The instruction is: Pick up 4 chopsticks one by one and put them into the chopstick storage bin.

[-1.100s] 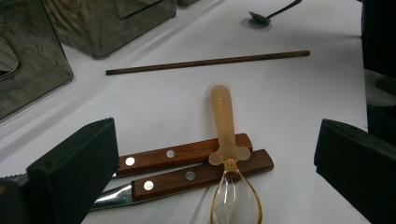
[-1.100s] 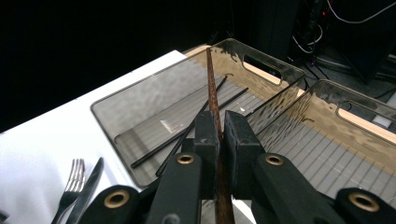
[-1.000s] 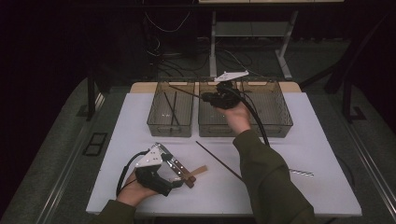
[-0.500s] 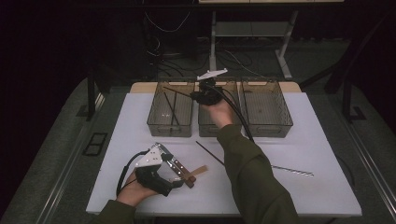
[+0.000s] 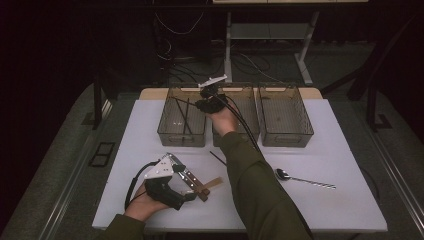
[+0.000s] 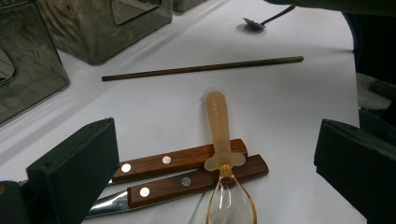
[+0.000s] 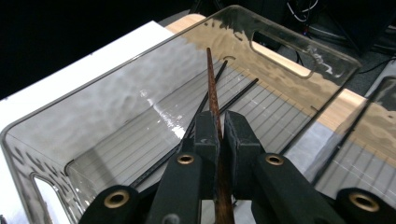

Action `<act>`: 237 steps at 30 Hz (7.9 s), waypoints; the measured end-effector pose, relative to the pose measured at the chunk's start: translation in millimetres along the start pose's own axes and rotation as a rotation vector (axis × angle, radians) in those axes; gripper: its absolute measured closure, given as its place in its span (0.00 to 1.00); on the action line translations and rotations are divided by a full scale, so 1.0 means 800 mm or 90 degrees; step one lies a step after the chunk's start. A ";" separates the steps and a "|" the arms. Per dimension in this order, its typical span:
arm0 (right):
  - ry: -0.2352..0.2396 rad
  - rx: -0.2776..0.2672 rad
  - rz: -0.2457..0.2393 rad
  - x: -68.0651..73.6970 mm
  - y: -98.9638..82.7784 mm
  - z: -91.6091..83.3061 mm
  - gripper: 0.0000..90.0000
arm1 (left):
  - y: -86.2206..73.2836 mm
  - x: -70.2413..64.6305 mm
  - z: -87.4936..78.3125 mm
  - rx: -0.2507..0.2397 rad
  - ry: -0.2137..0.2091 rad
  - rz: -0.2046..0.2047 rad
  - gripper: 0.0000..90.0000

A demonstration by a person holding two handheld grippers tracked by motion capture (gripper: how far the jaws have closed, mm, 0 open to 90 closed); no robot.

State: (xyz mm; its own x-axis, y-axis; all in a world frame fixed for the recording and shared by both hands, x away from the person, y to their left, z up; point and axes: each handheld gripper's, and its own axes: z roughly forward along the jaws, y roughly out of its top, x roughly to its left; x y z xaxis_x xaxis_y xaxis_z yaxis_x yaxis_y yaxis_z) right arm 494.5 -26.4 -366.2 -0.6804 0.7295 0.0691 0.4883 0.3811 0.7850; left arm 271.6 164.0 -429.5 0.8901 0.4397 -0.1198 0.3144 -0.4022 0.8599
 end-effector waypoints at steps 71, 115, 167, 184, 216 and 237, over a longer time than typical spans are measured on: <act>0.114 -0.017 -0.035 -0.019 -0.162 -0.197 0.43 | -0.002 0.000 0.004 0.014 0.010 -0.001 0.00; 0.131 0.120 -0.059 0.016 -0.289 -0.214 0.86 | -0.003 -0.002 0.004 0.022 0.019 0.004 0.00; 0.114 0.091 -0.072 0.013 -0.281 -0.225 0.94 | -0.003 -0.002 0.003 0.025 0.018 0.005 0.00; 0.131 0.022 -0.046 -0.001 -0.266 -0.248 0.94 | -0.003 -0.001 0.003 0.024 0.019 0.005 0.00; 0.149 -0.068 -0.025 -0.018 -0.237 -0.285 0.94 | -0.004 -0.001 0.004 0.019 0.017 0.000 0.00; 0.126 -0.123 -0.023 -0.028 -0.188 -0.285 0.94 | -0.004 0.001 0.005 0.019 0.019 -0.001 0.00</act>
State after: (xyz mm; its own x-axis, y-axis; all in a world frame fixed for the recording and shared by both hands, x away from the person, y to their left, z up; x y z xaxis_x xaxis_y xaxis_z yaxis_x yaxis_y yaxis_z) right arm 311.8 -229.7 -345.5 -0.7987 0.5844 0.1430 0.3613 0.2759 0.8907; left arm 272.3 162.5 -434.1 0.8800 0.4632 -0.1056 0.3251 -0.4249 0.8449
